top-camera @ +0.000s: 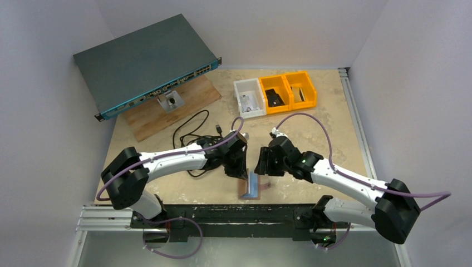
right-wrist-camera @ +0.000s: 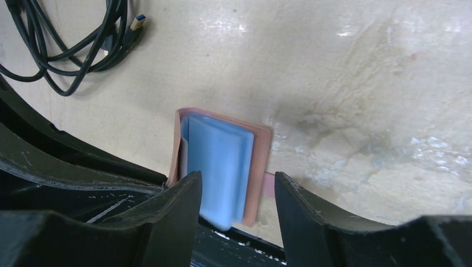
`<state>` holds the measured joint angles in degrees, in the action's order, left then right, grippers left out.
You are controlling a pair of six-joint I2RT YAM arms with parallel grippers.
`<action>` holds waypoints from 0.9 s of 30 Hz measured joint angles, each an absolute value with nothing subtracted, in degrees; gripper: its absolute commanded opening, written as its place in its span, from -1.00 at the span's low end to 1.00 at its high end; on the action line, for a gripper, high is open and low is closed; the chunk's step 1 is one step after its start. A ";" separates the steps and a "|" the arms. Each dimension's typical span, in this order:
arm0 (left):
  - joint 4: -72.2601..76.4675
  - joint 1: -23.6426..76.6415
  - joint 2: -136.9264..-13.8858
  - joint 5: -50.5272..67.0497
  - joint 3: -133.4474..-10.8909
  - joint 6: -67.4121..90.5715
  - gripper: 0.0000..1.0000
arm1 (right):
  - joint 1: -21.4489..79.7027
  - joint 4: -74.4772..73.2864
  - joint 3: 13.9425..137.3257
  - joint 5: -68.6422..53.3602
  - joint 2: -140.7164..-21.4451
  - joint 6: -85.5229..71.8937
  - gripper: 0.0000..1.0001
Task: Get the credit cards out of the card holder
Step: Close the card holder at the center of the board.
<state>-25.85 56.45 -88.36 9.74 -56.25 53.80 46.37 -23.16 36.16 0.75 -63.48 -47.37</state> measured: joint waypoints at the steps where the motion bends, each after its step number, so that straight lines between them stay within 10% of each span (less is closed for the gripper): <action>1: -25.82 56.73 -88.92 9.93 -56.77 53.65 -0.67 | 46.04 -23.64 35.77 0.97 -62.39 -47.53 0.02; 14: -20.18 57.52 -96.86 16.60 -59.29 52.69 -0.24 | 44.29 -25.91 25.96 -0.27 -53.58 -51.44 -0.19; 27: -17.56 56.66 -101.27 17.65 -60.23 52.60 -0.74 | 44.29 -21.61 23.79 -3.29 -54.74 -53.49 -0.81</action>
